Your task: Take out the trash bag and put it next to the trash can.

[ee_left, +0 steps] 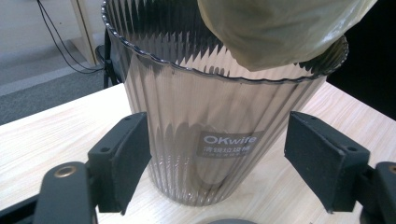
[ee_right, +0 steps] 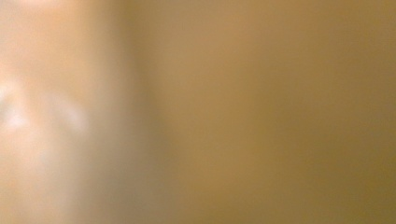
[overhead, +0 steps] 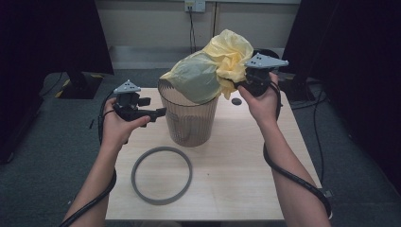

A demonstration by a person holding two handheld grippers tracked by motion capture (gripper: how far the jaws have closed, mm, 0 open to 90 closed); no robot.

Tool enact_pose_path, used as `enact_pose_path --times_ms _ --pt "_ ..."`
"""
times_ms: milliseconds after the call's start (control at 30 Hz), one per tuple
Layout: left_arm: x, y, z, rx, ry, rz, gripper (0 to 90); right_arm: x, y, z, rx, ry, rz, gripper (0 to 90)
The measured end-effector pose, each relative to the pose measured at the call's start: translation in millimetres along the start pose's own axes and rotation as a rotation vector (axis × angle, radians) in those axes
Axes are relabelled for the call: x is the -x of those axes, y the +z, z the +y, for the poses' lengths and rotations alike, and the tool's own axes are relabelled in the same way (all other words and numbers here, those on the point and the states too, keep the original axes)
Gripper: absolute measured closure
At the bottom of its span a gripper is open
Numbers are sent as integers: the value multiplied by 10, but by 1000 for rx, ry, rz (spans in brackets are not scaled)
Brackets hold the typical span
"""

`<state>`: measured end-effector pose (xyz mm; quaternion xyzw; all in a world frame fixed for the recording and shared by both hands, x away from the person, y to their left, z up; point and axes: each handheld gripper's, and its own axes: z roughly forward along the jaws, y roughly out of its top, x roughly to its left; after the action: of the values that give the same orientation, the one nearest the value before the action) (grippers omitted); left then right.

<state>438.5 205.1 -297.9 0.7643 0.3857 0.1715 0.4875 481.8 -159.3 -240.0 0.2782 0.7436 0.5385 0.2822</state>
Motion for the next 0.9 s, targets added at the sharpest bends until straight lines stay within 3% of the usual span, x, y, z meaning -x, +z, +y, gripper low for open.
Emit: enact_pose_path --times_ms 100,467,900 --pt "9 1 -15 -1 -2 -3 217 49 -42 -47 17 25 -8 860" --pt "14 18 -66 -6 -10 -4 217 162 -173 -154 23 16 -76 860" --pt "35 66 -132 -23 -6 -9 211 351 -401 -310 44 53 -132 860"
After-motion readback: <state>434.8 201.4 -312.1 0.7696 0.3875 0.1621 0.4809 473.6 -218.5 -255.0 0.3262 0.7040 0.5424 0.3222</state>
